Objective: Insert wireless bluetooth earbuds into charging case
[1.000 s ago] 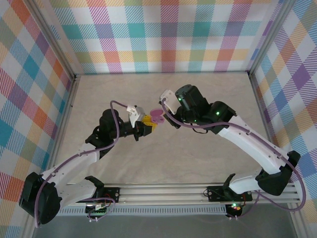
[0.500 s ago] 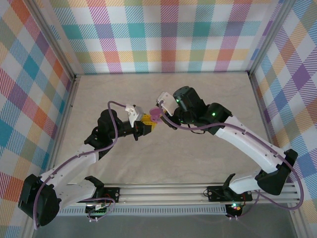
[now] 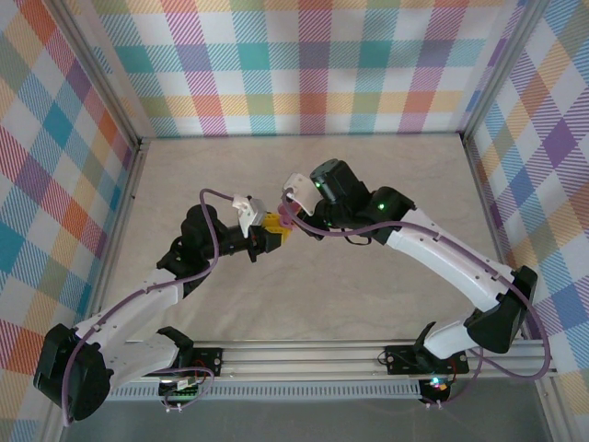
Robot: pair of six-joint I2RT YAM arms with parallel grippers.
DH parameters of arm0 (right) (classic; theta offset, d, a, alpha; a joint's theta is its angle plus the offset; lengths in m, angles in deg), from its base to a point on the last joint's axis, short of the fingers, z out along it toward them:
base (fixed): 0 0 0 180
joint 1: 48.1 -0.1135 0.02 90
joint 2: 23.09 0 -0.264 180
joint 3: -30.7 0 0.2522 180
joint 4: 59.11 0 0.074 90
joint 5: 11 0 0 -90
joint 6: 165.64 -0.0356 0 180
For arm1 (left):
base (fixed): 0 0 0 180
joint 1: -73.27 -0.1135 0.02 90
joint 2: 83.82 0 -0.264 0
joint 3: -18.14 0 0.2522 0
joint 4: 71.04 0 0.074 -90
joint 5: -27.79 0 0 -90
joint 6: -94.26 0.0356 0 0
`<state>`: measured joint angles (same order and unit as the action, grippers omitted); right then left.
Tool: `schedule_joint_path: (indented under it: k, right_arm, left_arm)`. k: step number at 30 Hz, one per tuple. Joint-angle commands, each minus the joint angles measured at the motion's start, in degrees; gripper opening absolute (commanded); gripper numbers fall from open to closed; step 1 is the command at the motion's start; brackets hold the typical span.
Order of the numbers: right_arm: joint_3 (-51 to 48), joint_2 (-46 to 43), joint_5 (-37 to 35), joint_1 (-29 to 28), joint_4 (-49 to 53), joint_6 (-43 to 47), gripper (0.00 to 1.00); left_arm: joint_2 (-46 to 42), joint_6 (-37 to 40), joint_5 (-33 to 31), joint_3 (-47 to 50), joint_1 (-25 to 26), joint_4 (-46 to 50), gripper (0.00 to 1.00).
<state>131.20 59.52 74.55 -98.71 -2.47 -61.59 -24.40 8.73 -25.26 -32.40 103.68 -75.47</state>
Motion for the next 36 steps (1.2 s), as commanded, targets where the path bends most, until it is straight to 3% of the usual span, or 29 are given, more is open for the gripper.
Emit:
schedule_joint_path:
  k: [1,20,29,36]
  right_arm:
    - [1.3,-0.2,0.9,-0.3,1.9,1.5,0.17]
    - [11.1,4.5,7.7,-0.3,15.6,4.1,0.18]
    - [12.1,4.7,-0.5,-0.2,14.8,4.1,0.17]
    - [11.4,5.3,0.0,-0.3,14.9,4.4,0.17]
  left_arm:
    - [-1.4,-0.1,0.8,0.4,0.5,-2.7,0.18]
    - [-1.8,-0.2,1.4,0.6,0.5,-2.5,0.18]
    - [-2.6,-0.2,1.4,1.0,0.6,-2.0,0.18]
    - [-2.6,-0.3,1.3,1.0,0.6,-2.4,0.18]
